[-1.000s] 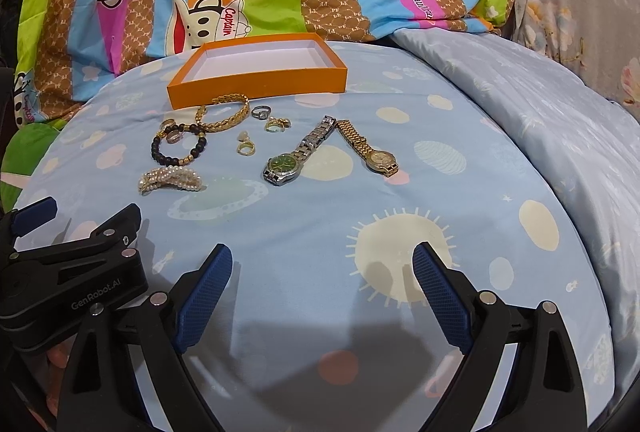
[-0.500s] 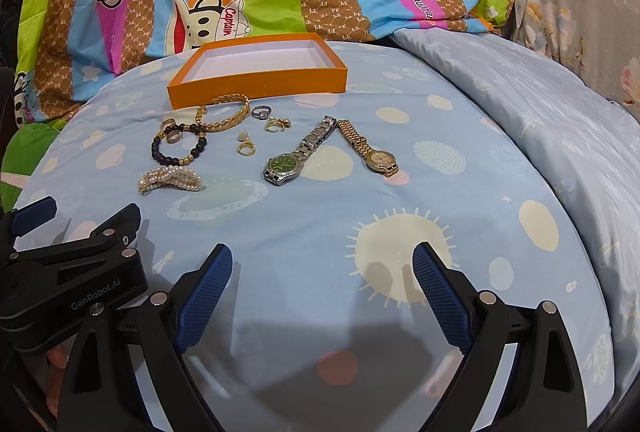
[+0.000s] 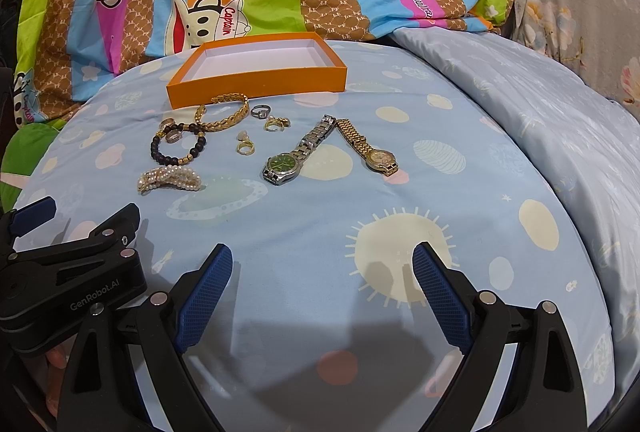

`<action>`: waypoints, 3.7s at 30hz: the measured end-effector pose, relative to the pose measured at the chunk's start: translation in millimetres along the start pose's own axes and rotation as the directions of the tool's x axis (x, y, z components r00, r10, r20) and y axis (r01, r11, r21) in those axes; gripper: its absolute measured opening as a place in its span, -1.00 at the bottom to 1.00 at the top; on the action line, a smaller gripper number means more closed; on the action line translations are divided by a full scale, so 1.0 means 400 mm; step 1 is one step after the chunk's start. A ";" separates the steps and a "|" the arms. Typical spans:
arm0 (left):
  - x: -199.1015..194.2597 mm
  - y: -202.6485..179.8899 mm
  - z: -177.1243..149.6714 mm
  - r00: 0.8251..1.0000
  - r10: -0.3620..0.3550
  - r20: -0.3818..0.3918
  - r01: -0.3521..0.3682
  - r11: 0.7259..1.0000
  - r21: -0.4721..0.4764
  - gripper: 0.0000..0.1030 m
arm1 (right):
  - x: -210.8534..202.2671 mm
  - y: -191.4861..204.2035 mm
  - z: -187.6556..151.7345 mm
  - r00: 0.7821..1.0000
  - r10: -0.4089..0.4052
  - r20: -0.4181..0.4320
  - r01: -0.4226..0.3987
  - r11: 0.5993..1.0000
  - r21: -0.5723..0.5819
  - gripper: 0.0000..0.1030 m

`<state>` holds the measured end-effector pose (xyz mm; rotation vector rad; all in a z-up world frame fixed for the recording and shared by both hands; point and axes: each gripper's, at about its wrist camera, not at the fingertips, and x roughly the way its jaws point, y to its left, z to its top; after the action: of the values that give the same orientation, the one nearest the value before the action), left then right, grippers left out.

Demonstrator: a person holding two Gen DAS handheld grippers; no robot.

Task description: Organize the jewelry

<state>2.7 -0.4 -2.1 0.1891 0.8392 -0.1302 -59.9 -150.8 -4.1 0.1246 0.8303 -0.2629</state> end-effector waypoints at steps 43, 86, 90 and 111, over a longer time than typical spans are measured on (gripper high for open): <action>0.014 0.059 0.041 0.987 -0.159 -0.029 0.156 0.984 -0.085 0.90 | 0.055 -0.105 0.078 0.999 0.034 -0.004 -0.034 0.998 0.054 0.67; 0.026 -0.005 0.029 0.955 -0.291 -0.053 0.292 0.956 0.028 -0.52 | 0.123 -0.140 0.104 0.990 0.126 -0.064 -0.121 0.990 0.070 -0.59; 0.031 -0.008 0.032 0.961 -0.273 -0.040 0.274 0.961 0.027 -0.34 | 0.119 -0.143 0.103 0.990 0.129 -0.060 -0.125 0.989 0.077 -0.59; -0.045 -0.027 0.073 0.932 -0.361 0.007 0.360 0.930 0.078 -0.92 | 0.001 -0.167 0.176 0.988 0.143 0.064 -0.149 0.984 0.098 -0.59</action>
<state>9.8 -16.4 29.3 0.1024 0.8421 -0.5099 -28.2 -229.8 42.4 0.2724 0.7470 -0.1698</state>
